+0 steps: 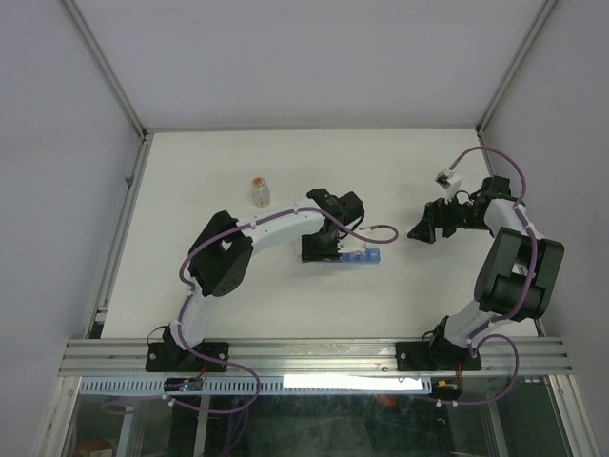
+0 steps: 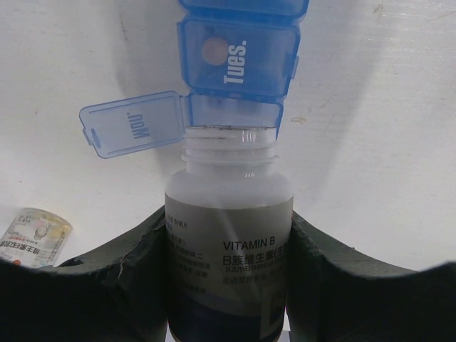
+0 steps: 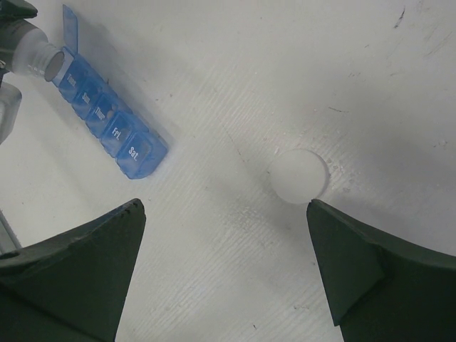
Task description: Sort the pills into containers
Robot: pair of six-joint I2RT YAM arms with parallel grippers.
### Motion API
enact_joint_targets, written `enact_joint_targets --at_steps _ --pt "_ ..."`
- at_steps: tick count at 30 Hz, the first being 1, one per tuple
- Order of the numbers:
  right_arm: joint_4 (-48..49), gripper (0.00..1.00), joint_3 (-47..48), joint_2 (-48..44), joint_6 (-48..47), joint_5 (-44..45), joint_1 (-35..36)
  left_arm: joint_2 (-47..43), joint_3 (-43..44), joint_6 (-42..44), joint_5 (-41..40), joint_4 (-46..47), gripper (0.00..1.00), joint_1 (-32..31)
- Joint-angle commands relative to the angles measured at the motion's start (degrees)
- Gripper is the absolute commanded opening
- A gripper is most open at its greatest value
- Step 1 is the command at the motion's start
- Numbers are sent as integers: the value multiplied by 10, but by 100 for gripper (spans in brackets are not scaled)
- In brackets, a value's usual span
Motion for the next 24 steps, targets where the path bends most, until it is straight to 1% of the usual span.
enact_joint_targets --at_steps 1,17,19,21,24 --pt "-2 100 2 -25 -10 -24 -6 -1 27 15 -31 -15 0 -12" --pt "-5 100 3 -26 -13 -26 -6 -3 32 0 -54 -38 0 -22" --pt "-5 99 3 -26 -14 -27 -6 -5 29 2 -45 -34 0 -20" --pt "-7 99 5 -26 -14 -28 -6 -2 20 5 -55 -36 0 -17" --pt "-7 99 2 -29 -15 -27 -6 -5 31 -3 -44 -37 0 -18"
